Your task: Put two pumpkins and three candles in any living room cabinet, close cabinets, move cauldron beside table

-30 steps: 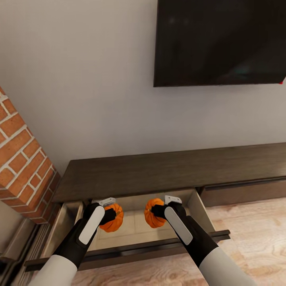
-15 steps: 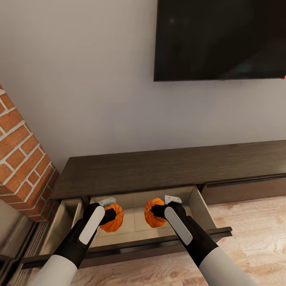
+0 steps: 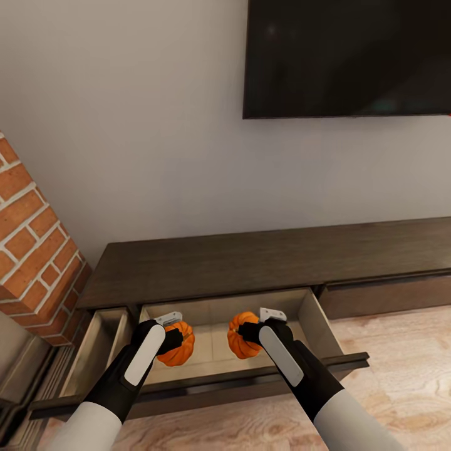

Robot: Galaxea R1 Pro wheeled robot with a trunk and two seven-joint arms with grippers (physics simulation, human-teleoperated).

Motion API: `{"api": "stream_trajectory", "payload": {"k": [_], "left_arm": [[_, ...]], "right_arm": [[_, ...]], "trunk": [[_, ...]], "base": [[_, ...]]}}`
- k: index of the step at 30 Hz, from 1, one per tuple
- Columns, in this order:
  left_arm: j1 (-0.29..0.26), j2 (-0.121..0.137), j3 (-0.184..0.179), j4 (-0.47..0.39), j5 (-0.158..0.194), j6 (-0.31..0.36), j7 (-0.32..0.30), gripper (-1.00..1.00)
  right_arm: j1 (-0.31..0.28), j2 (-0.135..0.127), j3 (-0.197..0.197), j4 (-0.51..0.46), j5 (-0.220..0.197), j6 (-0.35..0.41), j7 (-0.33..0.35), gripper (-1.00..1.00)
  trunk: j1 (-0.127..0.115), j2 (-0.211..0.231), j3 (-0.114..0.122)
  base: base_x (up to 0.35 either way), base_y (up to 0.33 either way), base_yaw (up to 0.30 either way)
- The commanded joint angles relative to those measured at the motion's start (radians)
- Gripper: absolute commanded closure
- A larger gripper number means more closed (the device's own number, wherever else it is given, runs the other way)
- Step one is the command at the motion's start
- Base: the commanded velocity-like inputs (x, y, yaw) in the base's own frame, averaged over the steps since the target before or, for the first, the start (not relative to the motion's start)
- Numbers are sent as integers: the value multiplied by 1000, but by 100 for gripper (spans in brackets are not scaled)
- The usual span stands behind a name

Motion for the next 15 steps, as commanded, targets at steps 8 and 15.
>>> {"api": "stream_trajectory", "payload": {"k": [8, 15], "left_arm": [[-1, 0, -4, -1, 9, -1, 11, 100], [-1, 0, -4, -1, 8, -1, 11, 100]], "right_arm": [[-1, 0, 2, 0, 66, -73, -3, 100], [-1, 0, 2, 0, 73, -88, -1, 100]], "trunk": [[31, -57, -26], [57, -106, -48]], "base": [[0, 0, 0], [0, 0, 0]]}}
